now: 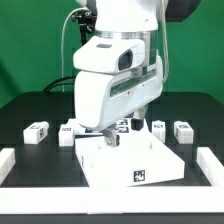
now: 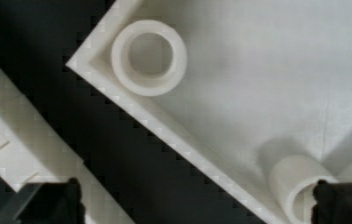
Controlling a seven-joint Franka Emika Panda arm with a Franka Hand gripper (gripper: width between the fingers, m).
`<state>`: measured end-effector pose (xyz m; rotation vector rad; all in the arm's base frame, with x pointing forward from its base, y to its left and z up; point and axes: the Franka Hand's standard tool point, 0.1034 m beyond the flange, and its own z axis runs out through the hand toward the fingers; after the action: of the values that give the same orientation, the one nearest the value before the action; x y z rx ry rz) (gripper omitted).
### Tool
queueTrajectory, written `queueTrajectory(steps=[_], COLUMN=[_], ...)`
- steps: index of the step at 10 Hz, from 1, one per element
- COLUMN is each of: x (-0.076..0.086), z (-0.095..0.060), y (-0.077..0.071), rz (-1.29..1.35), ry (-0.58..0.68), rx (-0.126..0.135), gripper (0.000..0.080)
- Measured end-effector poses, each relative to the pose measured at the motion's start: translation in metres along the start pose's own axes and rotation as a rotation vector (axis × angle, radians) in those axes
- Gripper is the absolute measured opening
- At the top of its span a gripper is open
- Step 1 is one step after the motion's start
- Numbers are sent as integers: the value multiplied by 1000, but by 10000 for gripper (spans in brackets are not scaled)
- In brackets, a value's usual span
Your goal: Assemble one leg
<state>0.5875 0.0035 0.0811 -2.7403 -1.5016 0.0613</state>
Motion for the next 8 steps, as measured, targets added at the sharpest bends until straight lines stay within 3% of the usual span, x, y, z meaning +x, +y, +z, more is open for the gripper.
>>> queueTrajectory(steps=[8], x=[-1], z=[1], y=[-1], rz=[1], ry=[-1], rx=[1], gripper=[650])
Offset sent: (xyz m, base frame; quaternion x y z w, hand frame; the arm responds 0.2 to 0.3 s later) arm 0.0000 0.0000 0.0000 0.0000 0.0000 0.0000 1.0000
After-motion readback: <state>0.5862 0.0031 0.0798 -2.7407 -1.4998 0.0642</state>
